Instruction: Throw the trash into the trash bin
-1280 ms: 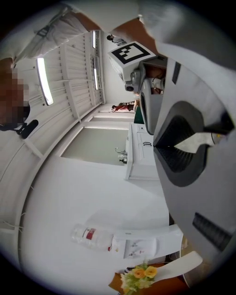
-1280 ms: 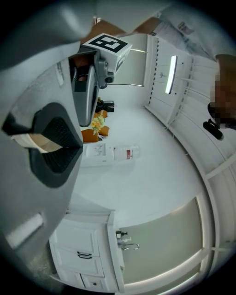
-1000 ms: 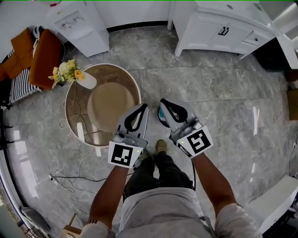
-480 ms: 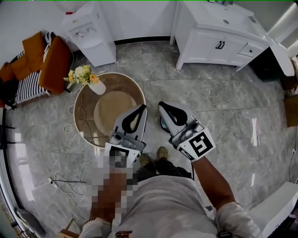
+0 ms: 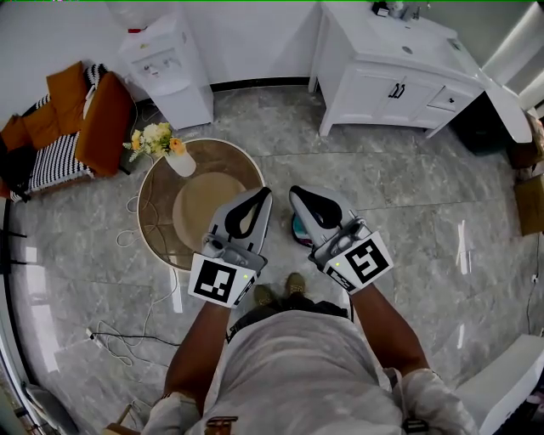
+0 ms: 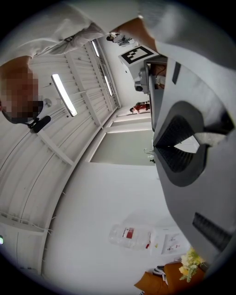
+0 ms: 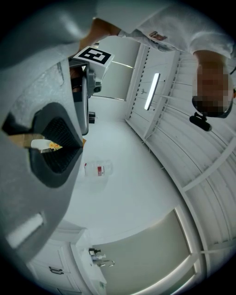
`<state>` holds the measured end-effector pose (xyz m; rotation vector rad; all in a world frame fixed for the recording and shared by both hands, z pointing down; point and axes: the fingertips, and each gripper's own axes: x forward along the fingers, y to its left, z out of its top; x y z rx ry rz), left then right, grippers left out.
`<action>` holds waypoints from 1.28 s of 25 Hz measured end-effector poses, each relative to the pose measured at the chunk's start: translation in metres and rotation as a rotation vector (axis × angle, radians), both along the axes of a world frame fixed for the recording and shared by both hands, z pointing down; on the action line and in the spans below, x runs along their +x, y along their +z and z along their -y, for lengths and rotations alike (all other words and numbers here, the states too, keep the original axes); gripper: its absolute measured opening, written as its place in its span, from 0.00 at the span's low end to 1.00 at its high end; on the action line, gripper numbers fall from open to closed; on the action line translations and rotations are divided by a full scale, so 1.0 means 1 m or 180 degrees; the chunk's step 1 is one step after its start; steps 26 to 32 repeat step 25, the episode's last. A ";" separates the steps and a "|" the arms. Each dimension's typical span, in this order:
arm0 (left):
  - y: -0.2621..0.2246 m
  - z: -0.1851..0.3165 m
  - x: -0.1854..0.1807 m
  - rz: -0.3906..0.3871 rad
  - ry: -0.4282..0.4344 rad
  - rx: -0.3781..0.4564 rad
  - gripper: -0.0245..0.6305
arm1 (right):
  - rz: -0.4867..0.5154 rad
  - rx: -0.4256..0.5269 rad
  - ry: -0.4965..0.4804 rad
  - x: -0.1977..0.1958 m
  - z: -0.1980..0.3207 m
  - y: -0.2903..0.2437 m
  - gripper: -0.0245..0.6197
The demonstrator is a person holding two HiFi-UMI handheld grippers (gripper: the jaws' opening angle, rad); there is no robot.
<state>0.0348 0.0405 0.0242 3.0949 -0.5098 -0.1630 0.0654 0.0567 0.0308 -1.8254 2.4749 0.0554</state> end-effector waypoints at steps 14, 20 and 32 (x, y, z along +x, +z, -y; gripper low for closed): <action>-0.008 -0.008 0.001 -0.0071 0.0013 -0.0028 0.04 | -0.0025 0.0048 0.0005 0.001 -0.008 -0.009 0.04; -0.013 -0.011 0.005 -0.0088 0.0012 -0.0028 0.04 | -0.0043 0.0062 -0.0007 0.003 -0.012 -0.014 0.04; -0.011 -0.010 0.005 -0.0093 0.0001 -0.0056 0.04 | -0.0069 0.0063 0.0005 0.005 -0.012 -0.014 0.04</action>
